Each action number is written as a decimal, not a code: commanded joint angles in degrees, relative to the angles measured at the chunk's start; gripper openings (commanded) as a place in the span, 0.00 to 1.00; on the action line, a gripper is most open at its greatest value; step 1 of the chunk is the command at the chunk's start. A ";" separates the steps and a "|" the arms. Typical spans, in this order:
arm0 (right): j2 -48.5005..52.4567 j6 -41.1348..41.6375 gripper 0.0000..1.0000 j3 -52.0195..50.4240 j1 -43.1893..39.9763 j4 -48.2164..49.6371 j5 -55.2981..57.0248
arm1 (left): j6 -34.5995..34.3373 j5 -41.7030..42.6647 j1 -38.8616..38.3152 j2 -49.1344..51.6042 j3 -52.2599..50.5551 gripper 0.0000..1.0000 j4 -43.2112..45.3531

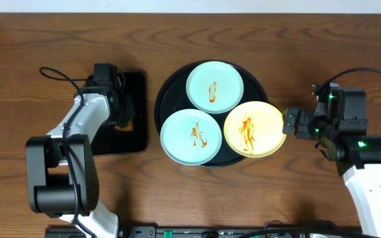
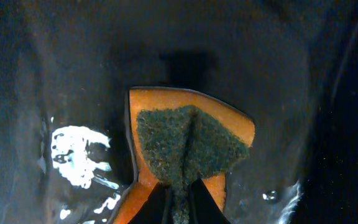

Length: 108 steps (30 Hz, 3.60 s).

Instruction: Clean dirty plates on tray and stack at the side

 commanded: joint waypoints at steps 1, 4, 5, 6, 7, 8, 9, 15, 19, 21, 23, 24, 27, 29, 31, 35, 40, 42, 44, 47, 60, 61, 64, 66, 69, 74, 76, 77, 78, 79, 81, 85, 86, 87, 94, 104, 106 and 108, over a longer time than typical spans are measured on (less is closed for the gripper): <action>1.53 -1.75 0.99 1.09 -0.28 -0.57 -0.48 | -0.76 1.29 0.17 -5.46 1.29 0.07 -0.22; 3.13 -2.19 0.99 1.07 -0.28 -0.83 -0.46 | -0.76 1.29 0.17 -10.34 1.31 0.07 0.00; 3.89 -2.16 0.98 1.07 -0.28 -0.83 -0.48 | -0.76 1.31 0.17 -12.11 1.31 0.08 -0.02; 4.63 -2.16 0.97 1.07 -0.28 -0.81 -0.55 | -0.76 1.31 0.17 -13.57 1.29 0.07 -0.09; 5.44 -2.16 0.97 1.07 -0.28 -0.79 -0.90 | -0.76 1.31 0.17 -14.93 1.29 0.07 -0.24; 6.25 -2.19 0.96 1.07 -0.28 -0.76 -1.49 | -0.76 1.31 0.17 -16.13 1.29 0.07 -0.28; 7.17 -2.19 0.95 1.07 -0.28 -0.76 -2.08 | -0.76 1.31 0.17 -17.20 1.29 0.08 -0.44; 13.70 -2.19 0.85 1.07 -0.28 -0.50 -2.43 | -0.76 2.73 0.17 -21.77 1.29 0.08 -1.40; 18.27 -2.19 0.71 1.07 -0.28 -0.26 -2.43 | -0.79 4.83 0.17 -23.37 1.29 0.07 -1.36; 20.20 -2.19 0.65 1.07 -0.28 -0.11 -2.43 | -0.79 5.92 0.17 -23.58 1.29 0.08 -1.38; 21.94 -2.19 0.61 1.07 -0.28 0.09 -2.49 | -0.79 6.73 0.17 -23.56 1.29 0.08 -1.42; 22.62 -2.19 0.60 1.07 -0.28 0.20 -2.62 | -0.79 6.78 0.17 -23.56 1.29 0.08 -1.57; 24.09 -2.19 0.50 1.07 -0.28 0.59 -2.60 | -0.76 6.86 0.17 -23.56 1.29 0.07 -1.90; 24.59 -2.21 0.48 1.05 -0.28 1.03 -2.58 | -0.76 6.86 0.17 -23.56 1.29 0.08 -2.23; 24.92 -2.19 0.43 1.05 -0.28 1.49 -2.60 | -0.76 6.86 0.17 -23.56 1.27 0.08 -2.64; 25.03 -2.19 0.38 1.03 -0.24 1.62 -2.60 | -0.76 6.86 0.17 -23.56 1.22 0.08 -3.19; 25.03 -2.16 0.33 0.59 -0.24 1.53 -2.58 | -0.76 6.86 0.17 -23.56 1.22 0.08 -3.32; 25.05 -2.16 0.30 0.37 -0.24 1.29 -2.60 | -0.76 6.86 0.17 -23.56 1.22 0.08 -3.50; 25.05 -2.16 0.28 0.11 -0.24 1.22 -2.58 | -0.76 6.88 0.17 -23.56 1.22 0.08 -3.67; 25.07 -2.16 0.20 -0.15 -0.24 1.36 -2.58 | -0.79 6.99 0.17 -23.56 1.22 0.08 -3.72; 25.07 -2.19 0.01 -0.17 -0.24 1.62 -2.58 | -0.76 8.59 -2.51 -23.54 1.22 0.08 -3.65; 25.07 -2.19 0.01 -0.17 -0.24 1.62 -2.58 | -0.76 8.59 -2.82 -23.54 1.22 0.08 -3.65; 25.07 -2.16 0.01 -0.17 -0.24 1.66 -2.58 | -0.76 8.63 -4.24 -23.56 1.22 0.08 -3.28; 25.07 -2.16 0.01 -0.17 -0.24 1.66 -2.56 | -0.76 8.63 -5.60 -23.54 1.22 0.08 -2.80; 25.07 -2.16 0.01 -0.17 -0.24 1.77 -2.56 | -0.76 8.72 -8.17 -23.54 1.22 0.08 -1.57; 25.07 -2.16 0.01 -0.17 -0.24 1.81 -2.58 | -4.46 14.71 -13.31 -22.91 1.22 0.08 1.95; 25.07 -2.16 0.01 -0.17 -0.24 1.84 -2.56 | -8.26 17.68 -15.28 -21.75 1.25 0.07 4.04; 25.07 -2.16 0.01 -0.17 -0.24 1.84 -2.56 | -10.64 19.08 -16.52 -20.83 1.25 0.07 5.70; 25.07 -2.16 0.01 -0.17 -0.24 1.84 -2.56 | -12.57 20.33 -17.64 -19.96 1.25 0.08 7.28; 25.07 -2.16 0.01 -0.17 -0.24 1.84 -2.56 | -14.75 21.53 -18.82 -19.06 1.25 0.07 9.01; 25.07 -2.19 0.01 -0.17 -0.24 1.81 -2.56 | -19.65 24.20 -21.33 -17.09 1.25 0.08 12.59; 25.07 -2.19 0.01 -0.17 -0.24 1.79 -2.58 | -29.22 27.89 -27.65 -12.02 1.25 0.07 19.98; 25.07 -2.19 0.01 -0.17 -0.24 1.79 -2.58 | -30.56 27.89 -29.24 -10.71 1.25 0.08 21.49; 25.07 -2.19 0.01 -0.17 -0.24 1.79 -2.58 | -31.50 27.89 -30.84 -9.35 1.25 0.07 23.12; 25.07 -2.19 0.01 -0.17 -0.24 1.77 -2.58 | -34.45 27.82 -40.63 0.02 1.25 0.07 34.60; 25.07 -2.19 0.01 -0.17 -0.24 1.77 -2.58 | -35.17 26.62 -47.01 8.15 1.25 0.07 38.99; 25.07 -2.19 0.01 -0.17 -0.24 1.73 -2.58 | -34.49 25.03 -47.19 9.03 1.25 0.08 38.12; 25.07 -2.19 0.01 -0.17 -0.24 1.66 -2.58 | -33.16 22.12 -46.90 9.46 1.25 0.07 36.59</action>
